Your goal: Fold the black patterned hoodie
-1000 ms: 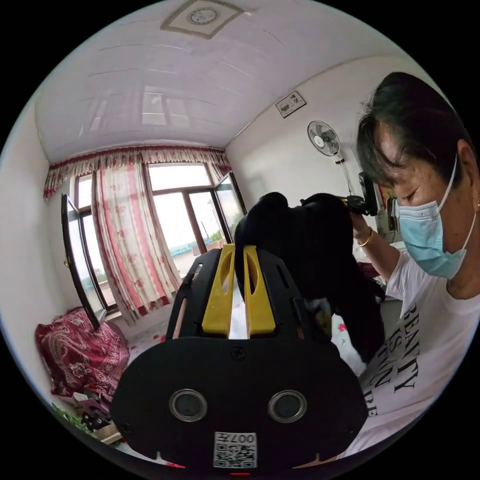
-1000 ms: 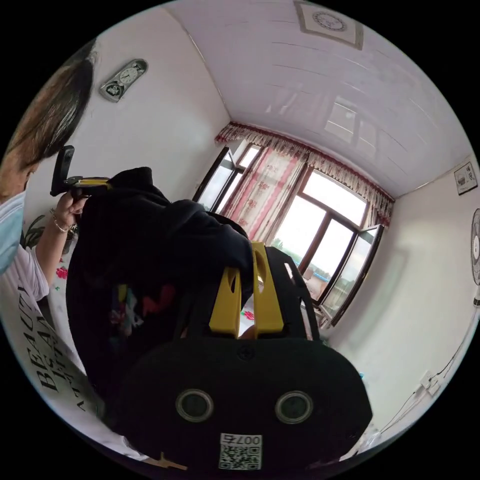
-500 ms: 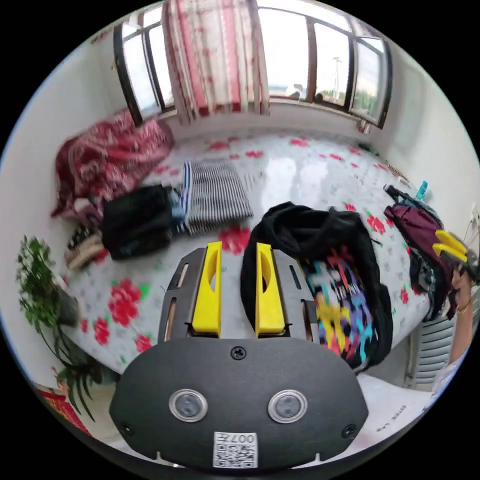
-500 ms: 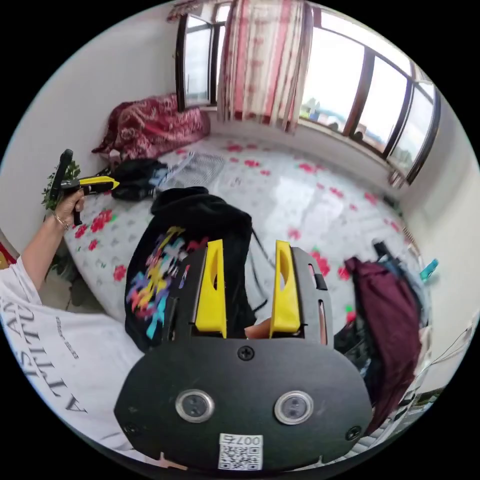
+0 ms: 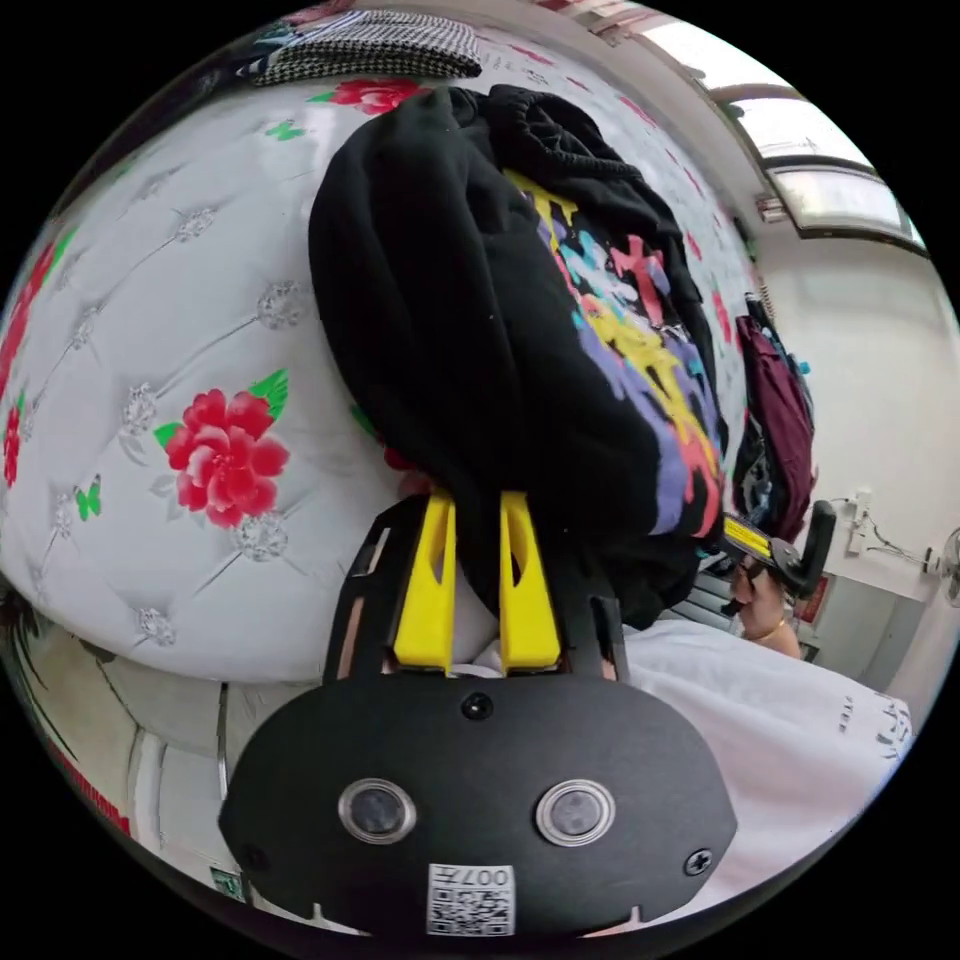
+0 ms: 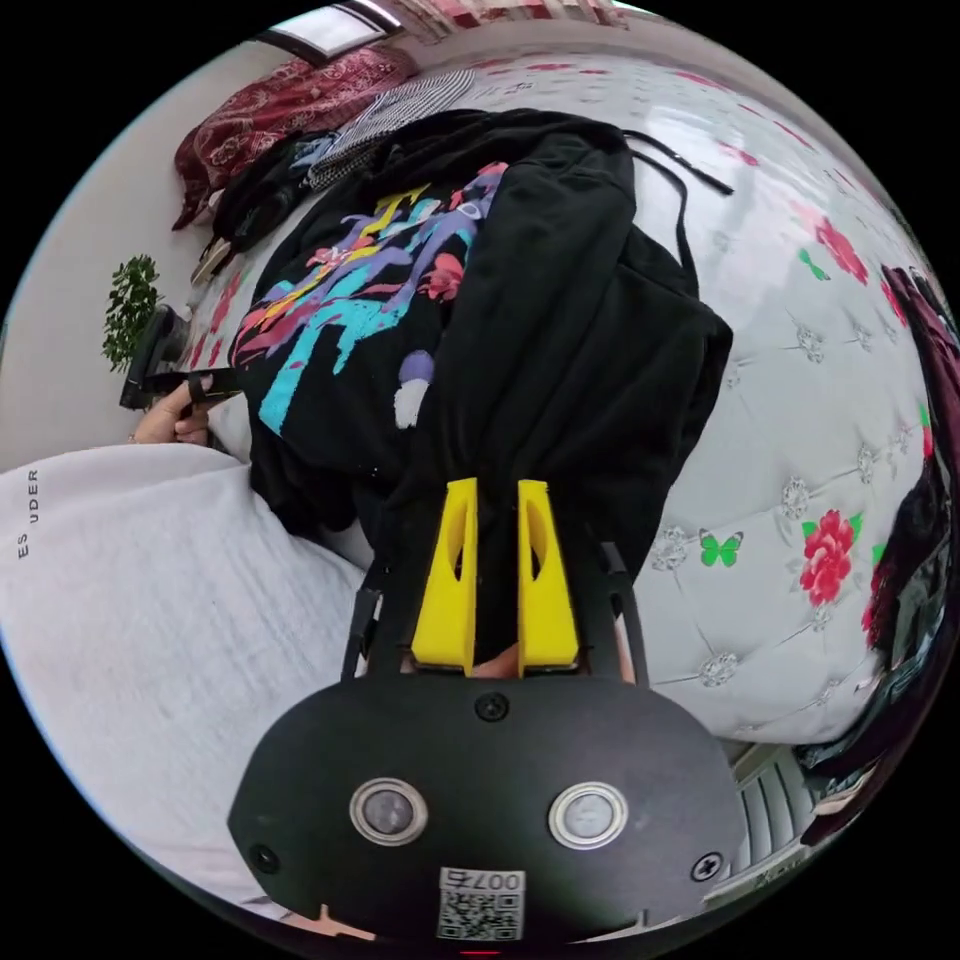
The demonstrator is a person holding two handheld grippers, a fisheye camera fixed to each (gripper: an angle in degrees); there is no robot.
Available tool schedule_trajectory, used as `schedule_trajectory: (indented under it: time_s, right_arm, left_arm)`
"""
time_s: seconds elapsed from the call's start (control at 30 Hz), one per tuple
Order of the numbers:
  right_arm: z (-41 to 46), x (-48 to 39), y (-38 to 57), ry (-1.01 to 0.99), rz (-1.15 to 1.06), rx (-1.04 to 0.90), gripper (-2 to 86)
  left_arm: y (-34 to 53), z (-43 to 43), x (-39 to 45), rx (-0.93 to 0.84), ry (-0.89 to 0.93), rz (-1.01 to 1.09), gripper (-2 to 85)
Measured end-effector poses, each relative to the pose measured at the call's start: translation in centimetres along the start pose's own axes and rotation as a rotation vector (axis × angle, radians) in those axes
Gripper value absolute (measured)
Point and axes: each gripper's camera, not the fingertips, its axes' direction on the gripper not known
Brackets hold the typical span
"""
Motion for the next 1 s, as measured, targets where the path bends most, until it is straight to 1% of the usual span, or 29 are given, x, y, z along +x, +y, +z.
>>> schedule_trajectory:
  time_s: [0.07,0.13,0.17,0.2,0.23,0.27,0.3,0.33,0.4,0.43,0.47,0.5,0.53,0.57,0.63,0.67,0.73,0.8,0.83,0.93,1.0]
  right_arm:
    - [-2.8,1.4,-0.1,-0.019,-0.017,0.017,2.1]
    - [-7.5,3.6,0.8,0.014,-0.043,0.029,0.8]
    - [-8.5,4.2,1.1,0.013,-0.044,0.024,0.7]
    - [-11.7,5.7,1.9,0.075,0.004,0.104,0.4]
    - [-15.8,7.4,2.9,0.111,0.062,0.225,0.3]
    - [-17.9,8.5,3.3,0.099,0.097,0.282,0.2]
    - [-22.1,10.5,4.1,0.099,0.175,0.400,0.3]
    - [-25.6,11.8,4.6,0.170,0.224,0.504,0.4]
    - [-28.6,12.5,4.1,0.293,0.275,0.583,0.9]
    - [-28.6,12.3,2.7,0.281,0.254,0.581,1.5]
    - [-28.0,12.1,1.7,0.250,0.233,0.556,2.4]
    - [-25.8,11.2,-0.6,0.175,0.189,0.476,4.2]
    - [-22.6,9.9,-2.5,0.104,0.149,0.399,6.2]
    - [-20.8,9.1,-3.3,0.075,0.133,0.376,7.2]
    - [-12.7,5.6,-5.8,-0.004,0.108,0.271,9.8]
    - [-10.7,4.8,-6.3,-0.008,0.114,0.234,10.4]
    - [-3.5,2.7,-8.2,0.024,0.135,0.061,11.6]
    - [-1.1,1.9,-8.9,0.076,0.152,0.007,10.3]
    - [-1.3,1.8,-9.2,0.120,0.165,0.005,9.1]
    - [-4.1,2.5,-9.7,0.119,0.087,-0.043,6.8]
    - [-6.2,3.7,-9.6,0.155,0.075,-0.067,6.2]
  left_arm:
    - [-0.3,-2.7,0.1,0.039,0.004,0.027,5.7]
    - [-0.1,-6.3,-0.2,0.072,0.001,0.058,5.6]
    - [0.1,-9.3,-1.1,0.082,0.033,0.071,5.5]
    - [0.3,-12.6,-2.2,0.098,0.060,0.078,5.5]
    - [0.5,-14.4,-2.7,0.118,0.056,0.080,5.4]
    - [0.7,-17.8,-3.8,0.151,0.038,0.097,5.3]
    - [0.5,-20.8,-5.0,0.174,-0.003,0.086,5.2]
    - [0.4,-22.2,-5.6,0.203,-0.057,0.060,5.1]
    - [-1.1,-26.1,-8.3,0.256,-0.348,-0.051,5.4]
    - [-1.6,-26.5,-9.1,0.266,-0.408,-0.089,5.6]
    - [-2.4,-26.8,-10.9,0.290,-0.458,-0.180,6.1]
    - [-3.2,-26.5,-11.9,0.307,-0.425,-0.233,6.8]
    - [-3.6,-26.1,-12.0,0.318,-0.405,-0.236,7.2]
    - [-4.3,-25.1,-11.3,0.350,-0.382,-0.207,8.4]
    - [-5.4,-23.1,-9.6,0.365,-0.393,-0.155,10.2]
    - [-6.0,-21.7,-8.4,0.372,-0.403,-0.121,10.7]
    - [-6.8,-19.9,-6.9,0.382,-0.375,-0.058,10.6]
    - [-8.2,-17.9,-5.8,0.366,-0.288,0.028,10.6]
    - [-8.6,-17.5,-5.6,0.356,-0.273,0.044,10.6]
    - [-11.1,-15.6,-5.0,0.279,-0.226,0.139,10.8]
    - [-13.3,-14.0,-4.5,0.224,-0.205,0.202,11.0]
